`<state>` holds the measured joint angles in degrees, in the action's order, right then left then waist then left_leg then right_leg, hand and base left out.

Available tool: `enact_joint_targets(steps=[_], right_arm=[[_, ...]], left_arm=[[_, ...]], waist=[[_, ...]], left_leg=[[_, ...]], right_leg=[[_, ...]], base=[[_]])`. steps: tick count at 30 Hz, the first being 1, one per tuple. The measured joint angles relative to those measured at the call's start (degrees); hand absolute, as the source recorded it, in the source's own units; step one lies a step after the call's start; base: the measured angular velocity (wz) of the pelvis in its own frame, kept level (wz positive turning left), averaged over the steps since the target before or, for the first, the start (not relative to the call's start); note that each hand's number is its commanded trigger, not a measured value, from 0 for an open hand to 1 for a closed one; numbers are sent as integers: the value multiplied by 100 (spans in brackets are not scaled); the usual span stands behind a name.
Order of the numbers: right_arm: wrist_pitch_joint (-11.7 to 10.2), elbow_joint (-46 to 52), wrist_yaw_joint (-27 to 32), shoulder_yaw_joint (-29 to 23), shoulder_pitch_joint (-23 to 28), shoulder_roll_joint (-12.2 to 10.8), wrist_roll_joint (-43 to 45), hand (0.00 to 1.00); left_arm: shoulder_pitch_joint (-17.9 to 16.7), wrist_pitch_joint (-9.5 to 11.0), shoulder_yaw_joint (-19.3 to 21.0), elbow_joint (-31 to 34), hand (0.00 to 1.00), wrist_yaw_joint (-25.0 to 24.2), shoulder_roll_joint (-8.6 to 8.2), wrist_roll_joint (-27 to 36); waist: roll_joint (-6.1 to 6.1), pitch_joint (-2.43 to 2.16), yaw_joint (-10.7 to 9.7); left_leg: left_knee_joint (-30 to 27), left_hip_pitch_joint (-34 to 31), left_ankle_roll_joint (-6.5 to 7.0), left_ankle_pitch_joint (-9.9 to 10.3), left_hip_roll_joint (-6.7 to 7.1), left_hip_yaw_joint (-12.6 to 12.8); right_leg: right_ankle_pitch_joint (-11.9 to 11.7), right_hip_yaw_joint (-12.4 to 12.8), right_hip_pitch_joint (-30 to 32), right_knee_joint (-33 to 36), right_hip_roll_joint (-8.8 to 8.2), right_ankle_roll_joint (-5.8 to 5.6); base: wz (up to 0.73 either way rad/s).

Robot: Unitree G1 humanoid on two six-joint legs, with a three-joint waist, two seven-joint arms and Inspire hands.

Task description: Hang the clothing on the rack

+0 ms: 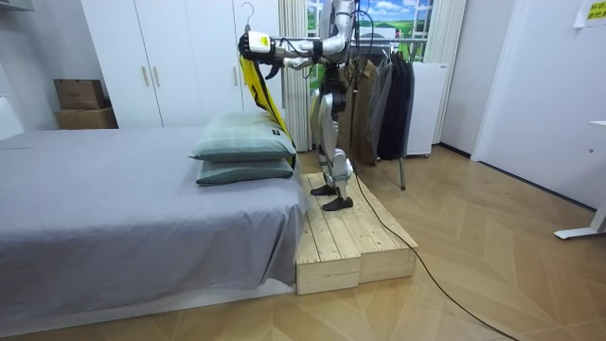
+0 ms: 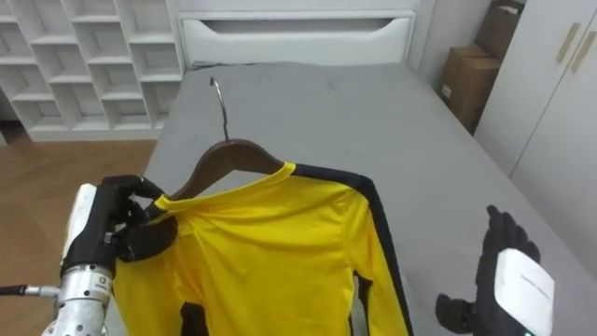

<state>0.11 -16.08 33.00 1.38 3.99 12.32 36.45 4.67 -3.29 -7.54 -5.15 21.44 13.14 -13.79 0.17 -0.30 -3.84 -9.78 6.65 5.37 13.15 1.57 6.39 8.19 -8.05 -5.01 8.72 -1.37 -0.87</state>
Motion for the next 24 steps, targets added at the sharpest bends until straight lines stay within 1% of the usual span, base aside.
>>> enact_joint_targets(steps=[3, 7, 8, 10, 14, 15, 17, 19, 21, 23, 24], right_arm=[[-4, 354, -402, 32, 10, -1, 5, 0], [-32, 669, -767, 68, -5, 1, 6, 0], [-51, 703, -817, 75, -7, 1, 6, 0], [-150, 816, -1048, 81, -39, 1, 6, 0], [-164, 1034, -1428, 81, -166, 4, 15, 0], [-166, 1154, -1506, 85, -169, 3, 17, 0], [-166, 1353, -1622, 119, -172, 3, 17, 0], [-201, 1544, -1718, 180, -193, 2, 16, 0], [-221, 1649, -1791, 188, -194, -1, 14, 0], [-276, 1717, -1844, 200, -193, -1, 12, 0], [-338, 1730, -1872, 202, -193, -1, 11, 0]], left_arm=[[-25, 6, 59, -2, 100, -150, -83, -87], [-97, 7, 63, -4, 100, -270, -124, -122], [-97, 12, 64, -4, 100, -300, -130, -159], [-97, 88, 63, -2, 100, -358, -144, -220], [-96, 161, 63, 15, 100, -384, -156, -485], [-97, 161, 62, 54, 100, -429, -160, -650], [-96, 162, 59, 130, 100, -464, -199, -944], [-96, 180, 55, 220, 100, -487, -280, -1230], [-97, 211, 46, 278, 100, -544, -323, -1325], [-97, 256, 24, 295, 100, -607, -311, -1332], [-97, 261, -2, 295, 100, -621, -306, -1341]], waist=[[9, 3, 114], [-7, 12, 199], [-15, 16, 208], [-30, 27, 247], [-50, 39, 255], [-63, 48, 259], [-77, 56, 259], [-95, 65, 257], [-116, 75, 259], [-124, 74, 258], [-124, 73, 251]], left_leg=[[1, -5, 0, 0, 2, -8], [-2, -4, -1, -1, 1, -25], [-5, -5, -1, -1, 1, -25], [-3, -14, -1, 0, 1, -26], [11, -12, 0, 0, 1, -32], [14, -13, -1, 0, 0, -37], [21, -14, -1, 0, 0, -41], [27, -11, -1, 0, -1, -43], [30, -11, -1, 0, -1, -43], [28, -12, -1, 0, -1, -25], [26, -3, -1, 0, -1, -9]], right_leg=[[1, -5, -1, 1, -8, -2], [2, -23, -13, 2, -15, -3], [2, -30, -15, 3, -16, -3], [2, -55, -9, 4, -11, -3], [2, -59, -8, 9, -6, -3], [2, -61, -8, 6, -4, -3], [2, -60, -7, 0, 0, -3], [2, -58, -7, -1, 1, -3], [2, -31, -6, -6, 3, -3], [2, 7, 1, -6, 6, -3], [2, 7, 2, -9, 4, -3]], base=[[0], [1], [0], [0], [0], [0], [0], [0], [0], [0], [0]])
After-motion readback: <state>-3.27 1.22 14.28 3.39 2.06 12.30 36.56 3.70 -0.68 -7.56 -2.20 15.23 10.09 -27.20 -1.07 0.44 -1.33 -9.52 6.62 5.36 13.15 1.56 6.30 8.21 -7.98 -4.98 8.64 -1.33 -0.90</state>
